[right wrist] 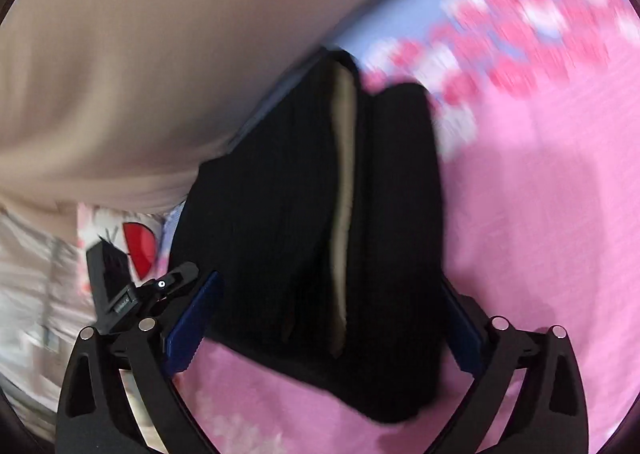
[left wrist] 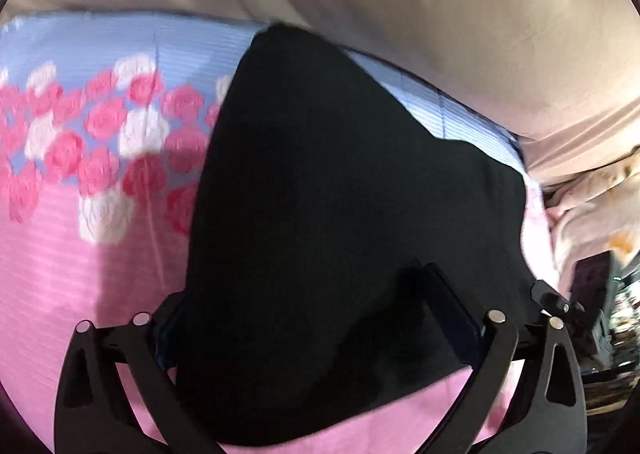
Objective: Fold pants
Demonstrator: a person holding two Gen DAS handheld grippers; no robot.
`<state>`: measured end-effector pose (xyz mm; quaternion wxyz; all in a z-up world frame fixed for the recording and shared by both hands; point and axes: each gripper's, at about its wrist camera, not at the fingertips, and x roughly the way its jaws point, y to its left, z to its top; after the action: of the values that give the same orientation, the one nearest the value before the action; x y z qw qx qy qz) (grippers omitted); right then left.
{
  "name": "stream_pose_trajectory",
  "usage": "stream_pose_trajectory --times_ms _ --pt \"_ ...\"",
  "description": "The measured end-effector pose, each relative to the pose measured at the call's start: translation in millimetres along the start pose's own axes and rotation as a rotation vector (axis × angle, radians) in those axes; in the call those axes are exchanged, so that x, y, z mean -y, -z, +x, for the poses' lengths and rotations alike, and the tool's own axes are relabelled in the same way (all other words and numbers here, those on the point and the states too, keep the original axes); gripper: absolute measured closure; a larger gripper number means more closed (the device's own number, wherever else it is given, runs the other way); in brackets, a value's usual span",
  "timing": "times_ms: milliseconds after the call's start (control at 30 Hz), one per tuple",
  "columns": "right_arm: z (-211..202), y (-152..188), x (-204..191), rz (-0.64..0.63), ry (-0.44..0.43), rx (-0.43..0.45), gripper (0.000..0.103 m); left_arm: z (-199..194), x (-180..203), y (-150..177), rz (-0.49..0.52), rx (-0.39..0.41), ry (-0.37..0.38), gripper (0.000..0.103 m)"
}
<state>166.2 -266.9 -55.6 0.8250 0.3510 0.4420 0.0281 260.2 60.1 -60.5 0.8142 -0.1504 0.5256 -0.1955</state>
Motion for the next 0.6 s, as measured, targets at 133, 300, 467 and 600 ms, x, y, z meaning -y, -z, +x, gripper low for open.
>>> stream_pose_trajectory --times_ms 133,300,467,600 --pt "-1.4 -4.5 -20.6 -0.084 -0.001 0.029 0.062 -24.8 6.2 -15.7 -0.006 0.052 0.045 0.072" --pt "-47.6 -28.0 -76.1 -0.261 -0.046 0.184 0.063 -103.4 45.3 -35.7 0.131 0.293 0.057 0.071" --pt "-45.1 -47.1 -65.9 -0.266 -0.088 0.197 0.053 -99.7 43.4 -36.2 0.151 0.324 0.013 0.062" --pt "8.0 -32.7 1.4 -0.109 0.094 0.019 0.046 -38.7 -5.7 -16.8 0.093 0.234 -0.254 0.043"
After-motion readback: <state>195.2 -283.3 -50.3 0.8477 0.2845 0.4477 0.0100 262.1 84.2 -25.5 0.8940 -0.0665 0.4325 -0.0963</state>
